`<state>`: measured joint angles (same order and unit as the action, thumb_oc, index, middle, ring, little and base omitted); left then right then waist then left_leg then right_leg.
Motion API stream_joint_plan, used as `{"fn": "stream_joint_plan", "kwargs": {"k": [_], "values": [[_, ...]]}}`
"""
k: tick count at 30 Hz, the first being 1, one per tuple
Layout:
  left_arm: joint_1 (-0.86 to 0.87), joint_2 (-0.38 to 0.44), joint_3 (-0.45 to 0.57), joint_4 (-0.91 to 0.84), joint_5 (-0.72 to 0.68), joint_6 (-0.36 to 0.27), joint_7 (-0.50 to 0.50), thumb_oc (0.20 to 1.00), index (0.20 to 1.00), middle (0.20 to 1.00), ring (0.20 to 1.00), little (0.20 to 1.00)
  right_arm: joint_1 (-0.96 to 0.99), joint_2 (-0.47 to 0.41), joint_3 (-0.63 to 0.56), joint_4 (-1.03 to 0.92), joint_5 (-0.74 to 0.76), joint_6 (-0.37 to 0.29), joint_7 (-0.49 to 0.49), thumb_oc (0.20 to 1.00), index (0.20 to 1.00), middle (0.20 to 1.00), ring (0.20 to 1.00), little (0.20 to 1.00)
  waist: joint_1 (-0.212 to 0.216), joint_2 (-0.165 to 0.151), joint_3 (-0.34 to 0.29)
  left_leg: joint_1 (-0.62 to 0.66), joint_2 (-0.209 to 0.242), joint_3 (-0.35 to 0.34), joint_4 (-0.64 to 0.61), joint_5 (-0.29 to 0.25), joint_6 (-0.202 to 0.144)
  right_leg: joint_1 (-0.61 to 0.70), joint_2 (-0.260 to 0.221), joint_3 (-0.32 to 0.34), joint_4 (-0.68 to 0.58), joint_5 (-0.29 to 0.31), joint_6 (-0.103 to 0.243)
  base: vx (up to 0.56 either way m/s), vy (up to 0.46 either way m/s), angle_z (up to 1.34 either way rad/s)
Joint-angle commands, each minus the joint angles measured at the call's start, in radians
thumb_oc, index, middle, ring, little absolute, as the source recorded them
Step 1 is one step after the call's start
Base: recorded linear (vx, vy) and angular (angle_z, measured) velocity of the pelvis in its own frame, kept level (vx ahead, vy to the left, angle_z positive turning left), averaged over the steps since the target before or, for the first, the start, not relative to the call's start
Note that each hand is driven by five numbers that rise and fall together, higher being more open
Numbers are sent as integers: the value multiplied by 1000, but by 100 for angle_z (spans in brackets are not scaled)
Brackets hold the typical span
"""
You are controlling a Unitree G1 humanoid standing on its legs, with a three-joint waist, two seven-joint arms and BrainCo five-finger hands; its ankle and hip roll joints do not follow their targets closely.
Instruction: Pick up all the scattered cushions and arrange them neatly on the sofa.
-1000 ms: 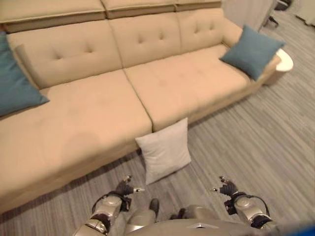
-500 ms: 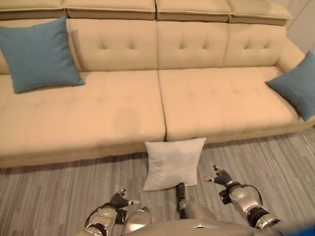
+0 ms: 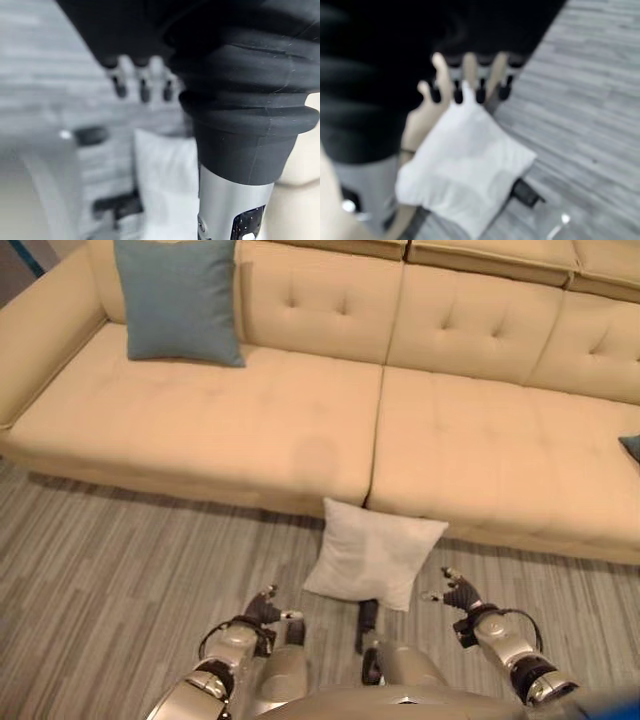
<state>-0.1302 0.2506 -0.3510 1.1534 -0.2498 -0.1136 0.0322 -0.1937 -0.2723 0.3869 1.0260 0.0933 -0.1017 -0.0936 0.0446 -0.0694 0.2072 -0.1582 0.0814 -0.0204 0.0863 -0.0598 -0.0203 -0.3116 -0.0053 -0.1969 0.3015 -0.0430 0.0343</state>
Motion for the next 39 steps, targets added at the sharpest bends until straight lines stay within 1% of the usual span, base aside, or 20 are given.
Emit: {"fn": "stream_joint_plan", "kwargs": {"k": [1, 3, 5, 6, 7, 8, 9, 10, 11, 13, 19, 25, 27, 28, 29, 30, 32, 34, 37, 39], "values": [[-12, 15, 38, 8, 14, -15, 4, 1000, 1000, 1000, 1000, 1000, 43, -2, -6, -53, 1, -21, -6, 1000, 1000, 1000, 1000, 1000, -18, -67, -35, 21, -101, -41, -29, 58, -17, 196, -82, 78, -231, 62, 100, 56, 102, 18], [5, 21, 55, 7, 7, -15, 5, 1000, 1000, 1000, 1000, 1000, 33, 9, 1, -58, -11, -20, -4, 1000, 1000, 1000, 1000, 1000, 7, -72, -29, 41, -109, -35, -20, 31, 5, 177, -109, 81, -153, 79, 126, 70, 179, 34], [3, 27, 60, 9, 5, -15, 6, 1000, 1000, 1000, 1000, 1000, 28, 11, 1, -65, -13, -20, -7, 1000, 1000, 1000, 1000, 1000, 11, -73, -23, 47, -109, -26, -12, 25, 11, 160, -119, 86, -116, 97, 137, 34, 117, -83], [1, 32, 63, 10, 4, -15, 6, 1000, 1000, 1000, 1000, 1000, 21, 14, 5, -69, -12, -20, -6, 1000, 1000, 1000, 1000, 1000, 11, -72, -16, 51, -111, -32, -5, 21, 15, 146, -121, 101, -91, 116, 144, 51, 124, -84], [-2, 42, 67, 8, -1, -16, 8, 1000, 1000, 1000, 1000, 1000, 20, 16, 4, -79, -8, -21, -5, 1000, 1000, 1000, 1000, 1000, 5, -68, -9, 53, -111, -48, 6, 19, 18, 129, -109, 154, -61, 117, 145, 39, 73, -38], [-2, 42, 67, 8, -1, -16, 8, 1000, 1000, 1000, 1000, 1000, 20, 16, 4, -79, -8, -21, -5, 1000, 1000, 1000, 1000, 1000, 5, -68, -9, 53, -111, -48, 6, 19, 18, 129, -108, 154, -61, 117, 145, 53, 55, -6], [-2, 48, 70, 4, -4, -20, 6, 1000, 1000, 1000, 1000, 1000, 23, 13, 3, -86, -5, -22, -3, 1000, 1000, 1000, 1000, 1000, 0, -66, -11, 53, -115, -63, 10, 15, 18, 131, -105, 182, -77, 110, 139, 97, -2, 4], [-10, 56, 77, 11, -5, -26, 8, 1000, 1000, 1000, 1000, 1000, 24, 10, 4, -91, -1, -24, 1, 1000, 1000, 1000, 1000, 1000, 0, -67, -15, 56, -117, -74, 8, 8, 14, 142, -120, 184, -153, 109, 132, 98, -2, 8], [-10, 56, 77, 11, -5, -26, 8, 1000, 1000, 1000, 1000, 1000, 24, 10, 4, -91, -1, -24, 1, 1000, 1000, 1000, 1000, 1000, -1, -67, -15, 57, -116, -74, 8, 8, 13, 143, -120, 183, -154, 109, 132, 153, -42, 10], [-12, 64, 95, 9, -19, -34, 17, 1000, 1000, 1000, 1000, 1000, 32, 6, 6, -85, -2, -24, 5, 1000, 1000, 1000, 1000, 1000, -6, -73, -13, 70, -128, -100, 8, -2, 7, 150, -131, 212, -249, 130, 135, 174, -40, 11], [4, 58, 112, 29, -26, -35, 18, 1000, 1000, 1000, 1000, 1000, 27, -8, 18, -98, -14, -28, 6, 1000, 1000, 1000, 1000, 1000, 7, -77, -20, 68, -122, -101, -2, 2, 0, 172, -130, 196, -293, 142, 132, 64, -38, 8], [14, 40, 90, 26, 0, -31, 12, 1000, 1000, 1000, 1000, 1000, 22, -11, 12, -86, -12, -28, 8, 1000, 1000, 1000, 1000, 1000, 11, -78, -27, 64, -135, -113, 13, -11, 10, 185, -140, 184, -288, 139, 138, 45, 19, 0], [18, 37, 90, 25, -4, -30, 10, 1000, 1000, 1000, 1000, 1000, 19, -4, 12, -80, -12, -26, 9, 1000, 1000, 1000, 1000, 1000, 15, -75, -21, 70, -149, -125, 24, -20, 26, 144, -144, 202, -190, 168, 160, 23, 79, -4], [18, 37, 90, 25, -4, -30, 10, 1000, 1000, 1000, 1000, 1000, 19, -4, 12, -80, -12, -26, 9, 1000, 1000, 1000, 1000, 1000, 15, -75, -21, 70, -149, -125, 24, -20, 26, 144, -144, 202, -190, 168, 160, 3, 74, -8], [18, 38, 91, 24, -9, -29, 11, 1000, 1000, 1000, 1000, 1000, 16, -4, 10, -80, -8, -28, 9, 1000, 1000, 1000, 1000, 1000, 9, -74, -15, 74, -154, -132, 26, -21, 32, 123, -140, 227, -140, 192, 168, 3, 49, -6], [17, 39, 89, 23, -13, -30, 12, 1000, 1000, 1000, 1000, 1000, 18, -4, 10, -85, -7, -28, 9, 1000, 1000, 1000, 1000, 1000, 2, -72, -9, 79, -157, -140, 28, -20, 34, 111, -136, 241, -109, 207, 169, 12, 72, -5], [11, 39, 86, 25, -5, -29, 13, 1000, 1000, 1000, 1000, 1000, 21, -4, 6, -101, -4, -28, 9, 1000, 1000, 1000, 1000, 1000, -2, -66, -3, 89, -151, -143, 33, -29, 36, 95, -133, 228, -71, 193, 159, 62, 61, 0], [10, 43, 88, 28, -2, -31, 14, 1000, 1000, 1000, 1000, 1000, 26, -3, 12, -91, -8, -27, 8, 1000, 1000, 1000, 1000, 1000, -5, -66, -9, 124, -150, -141, 20, -45, 36, 82, -122, 189, -133, 172, 144, 153, 23, -10], [8, 44, 91, 29, -3, -32, 12, 1000, 1000, 1000, 1000, 1000, 28, -3, 13, -74, -8, -28, 10, 1000, 1000, 1000, 1000, 1000, -14, -65, -11, 143, -149, -151, 9, -47, 35, 72, -103, 189, -183, 167, 139, 165, -21, -6], [6, 43, 97, 35, -7, -33, 12, 1000, 1000, 1000, 1000, 1000, 35, -4, 19, -57, -7, -26, 14, 1000, 1000, 1000, 1000, 1000, -26, -70, -23, 180, -148, -172, 2, -57, 21, 74, -76, 184, -259, 173, 131, 263, -74, 15]]}}
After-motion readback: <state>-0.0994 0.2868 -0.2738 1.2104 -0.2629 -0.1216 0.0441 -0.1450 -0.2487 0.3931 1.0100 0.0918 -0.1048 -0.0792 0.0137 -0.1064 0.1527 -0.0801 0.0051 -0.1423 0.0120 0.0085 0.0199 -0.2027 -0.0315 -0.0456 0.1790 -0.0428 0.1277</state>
